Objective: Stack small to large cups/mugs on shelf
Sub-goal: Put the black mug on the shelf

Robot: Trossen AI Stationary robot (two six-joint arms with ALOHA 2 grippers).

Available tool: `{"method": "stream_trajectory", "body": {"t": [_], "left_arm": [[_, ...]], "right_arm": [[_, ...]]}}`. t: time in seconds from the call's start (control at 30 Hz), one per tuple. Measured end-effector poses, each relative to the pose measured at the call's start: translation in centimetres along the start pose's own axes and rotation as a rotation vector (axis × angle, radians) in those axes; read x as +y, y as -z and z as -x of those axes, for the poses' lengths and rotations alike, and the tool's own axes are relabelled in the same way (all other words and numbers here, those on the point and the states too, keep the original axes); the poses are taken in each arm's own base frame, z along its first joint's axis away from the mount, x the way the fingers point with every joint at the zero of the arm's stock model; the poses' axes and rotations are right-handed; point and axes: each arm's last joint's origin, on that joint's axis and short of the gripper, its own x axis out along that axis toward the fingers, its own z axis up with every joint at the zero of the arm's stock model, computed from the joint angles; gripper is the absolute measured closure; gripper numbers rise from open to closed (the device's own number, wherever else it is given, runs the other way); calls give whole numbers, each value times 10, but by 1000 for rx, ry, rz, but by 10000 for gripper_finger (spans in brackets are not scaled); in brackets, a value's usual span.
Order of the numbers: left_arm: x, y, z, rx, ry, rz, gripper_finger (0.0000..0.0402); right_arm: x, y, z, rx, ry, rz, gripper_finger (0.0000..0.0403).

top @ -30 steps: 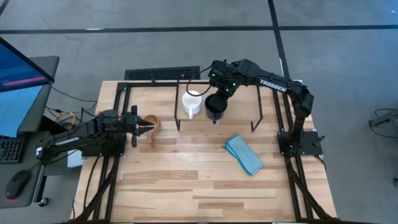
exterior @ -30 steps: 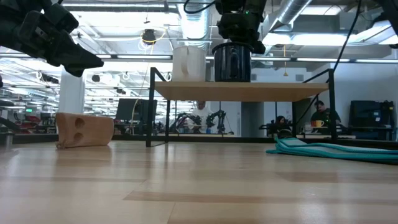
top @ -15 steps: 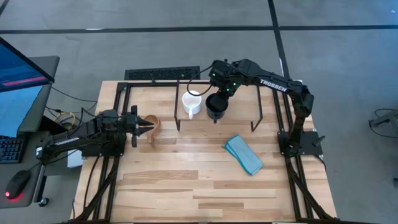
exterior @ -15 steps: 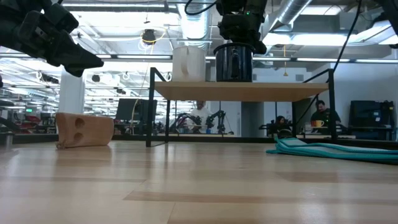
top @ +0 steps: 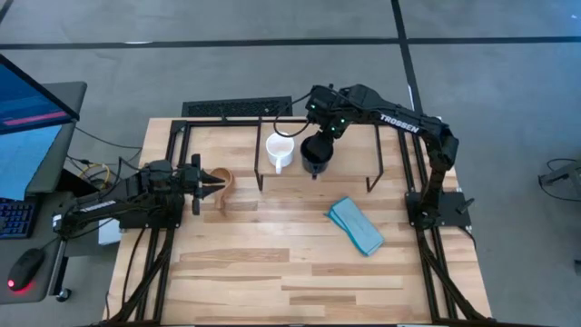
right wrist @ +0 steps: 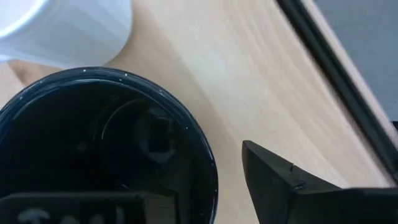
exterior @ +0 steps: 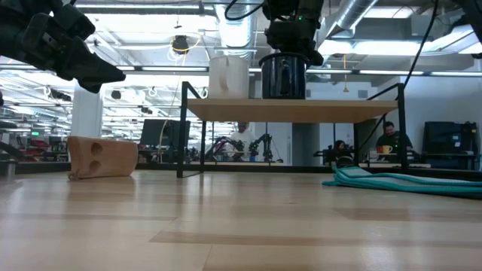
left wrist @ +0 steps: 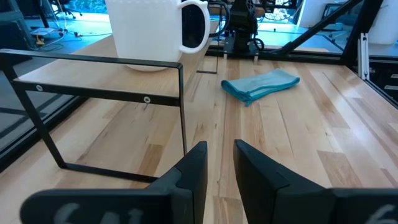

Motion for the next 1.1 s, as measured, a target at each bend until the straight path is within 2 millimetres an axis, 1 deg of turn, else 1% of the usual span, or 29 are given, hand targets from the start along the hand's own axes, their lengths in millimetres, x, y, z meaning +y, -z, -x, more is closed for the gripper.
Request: {"method": "stream_trajectory", "body": {"t": [0.37, 0.53, 1.1], "left_arm": [[0, 0, 0, 0, 0, 0, 333], [0, 0, 0, 0, 0, 0, 333], [0, 0, 0, 0, 0, 5, 333]], "right_arm": [[0, 0, 0, -7, 19, 1, 258], [-1, -4, 0, -42, 15, -10, 262], [-5, -4, 1, -42, 19, -21, 266]]}}
